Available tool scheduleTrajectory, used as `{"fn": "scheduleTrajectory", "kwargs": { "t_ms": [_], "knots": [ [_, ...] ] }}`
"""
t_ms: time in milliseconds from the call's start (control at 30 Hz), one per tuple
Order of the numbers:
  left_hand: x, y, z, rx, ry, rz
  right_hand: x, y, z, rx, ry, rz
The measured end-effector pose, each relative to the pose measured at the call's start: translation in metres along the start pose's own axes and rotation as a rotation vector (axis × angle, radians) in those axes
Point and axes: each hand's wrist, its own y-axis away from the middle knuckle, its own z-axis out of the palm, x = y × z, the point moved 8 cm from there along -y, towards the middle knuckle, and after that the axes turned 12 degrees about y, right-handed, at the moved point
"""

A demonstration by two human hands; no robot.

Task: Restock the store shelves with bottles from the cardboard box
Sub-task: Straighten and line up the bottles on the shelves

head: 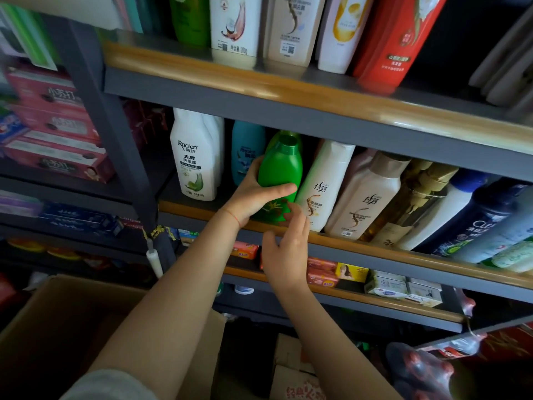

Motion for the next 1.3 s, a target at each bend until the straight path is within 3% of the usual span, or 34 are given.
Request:
{"fn": "scheduleTrajectory", "kwargs": {
  "t_ms": [100, 267, 333, 533, 933, 1300],
  "knots": [
    [0.005, 0.017, -0.020, 0.118, -0.098, 0.031, -0.009, -0.001, 0.002, -0.031, -0.022, -0.004],
    [0.036, 0.086, -0.088, 0.734, -0.124, 0.352, -0.035, -0.011, 0.033, -0.139, -0.133, 0.004],
    [0.050, 0.096, -0.105, 0.806, -0.164, 0.450, -0.048, -0.017, 0.058, -0.260, -0.260, 0.083],
    [0.055, 0.053, -0.127, 0.554, -0.042, 0.220, -0.073, -0.054, 0.120, -0.400, -0.382, 0.247],
    [0.047, 0.019, -0.153, 0.474, 0.197, 0.076, -0.072, -0.108, 0.162, -0.338, -0.341, 0.191],
    [0.053, 0.005, -0.158, 0.376, -0.001, 0.105, -0.064, -0.112, 0.174, -0.371, -0.450, 0.125]
  ]
}}
